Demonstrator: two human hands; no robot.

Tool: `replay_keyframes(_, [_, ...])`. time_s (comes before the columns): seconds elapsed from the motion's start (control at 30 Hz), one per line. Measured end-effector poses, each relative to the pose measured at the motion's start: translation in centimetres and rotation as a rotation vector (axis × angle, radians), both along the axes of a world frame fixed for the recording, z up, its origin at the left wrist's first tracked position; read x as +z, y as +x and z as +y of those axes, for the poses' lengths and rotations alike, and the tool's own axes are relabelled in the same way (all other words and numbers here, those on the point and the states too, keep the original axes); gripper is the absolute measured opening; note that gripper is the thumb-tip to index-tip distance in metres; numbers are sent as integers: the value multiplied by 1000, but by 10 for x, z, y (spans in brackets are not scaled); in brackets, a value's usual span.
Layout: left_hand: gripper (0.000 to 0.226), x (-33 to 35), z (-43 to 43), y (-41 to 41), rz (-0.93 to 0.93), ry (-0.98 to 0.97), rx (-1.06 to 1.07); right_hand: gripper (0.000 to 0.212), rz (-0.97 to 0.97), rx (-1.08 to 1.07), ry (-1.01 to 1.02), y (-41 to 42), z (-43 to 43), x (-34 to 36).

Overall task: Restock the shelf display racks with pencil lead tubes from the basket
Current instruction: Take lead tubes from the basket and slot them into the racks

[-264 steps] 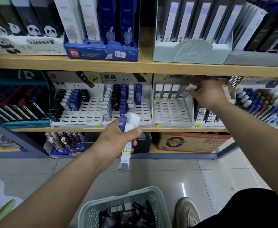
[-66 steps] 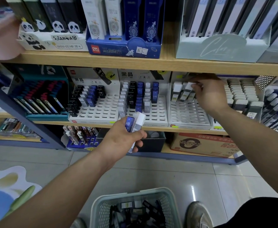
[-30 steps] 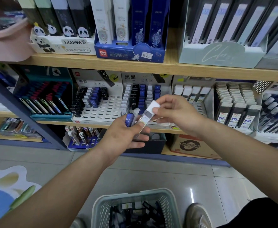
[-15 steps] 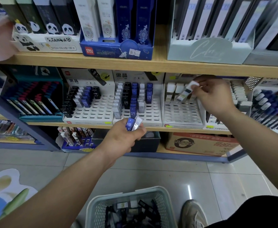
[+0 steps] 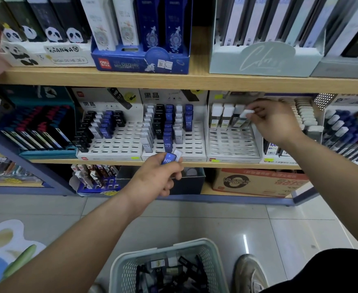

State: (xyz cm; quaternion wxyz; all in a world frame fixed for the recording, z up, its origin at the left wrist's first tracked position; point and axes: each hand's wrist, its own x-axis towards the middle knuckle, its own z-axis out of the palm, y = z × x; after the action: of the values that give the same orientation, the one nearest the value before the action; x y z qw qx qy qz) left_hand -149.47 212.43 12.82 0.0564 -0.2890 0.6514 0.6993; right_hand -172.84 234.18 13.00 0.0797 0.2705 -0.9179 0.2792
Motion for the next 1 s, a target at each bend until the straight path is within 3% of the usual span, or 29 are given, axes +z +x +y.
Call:
replay_keyframes(0.23, [23, 4, 2, 2, 29, 12, -13, 19, 148, -38, 36, -8, -12, -8])
replay_keyframes(0.4, [20, 1, -1, 6, 74, -86, -94, 20, 168, 3, 10, -8, -18, -15])
replay_keyframes(0.57, [17, 3, -4, 10, 127, -145, -123, 28, 175, -17, 114, -6, -17, -10])
replay_keyframes(0.83, [19, 13, -7, 20, 150, -116, -111, 35, 156, -43, 229, 6, -18, -6])
replay_keyframes(0.93, [20, 15, -11, 24, 146, -98, -95, 39, 143, -68, 193, 24, -26, 2])
replay_keyframes(1.0, [21, 15, -14, 26, 150, -77, -84, 31, 48, 34, 67, 49, -42, 14])
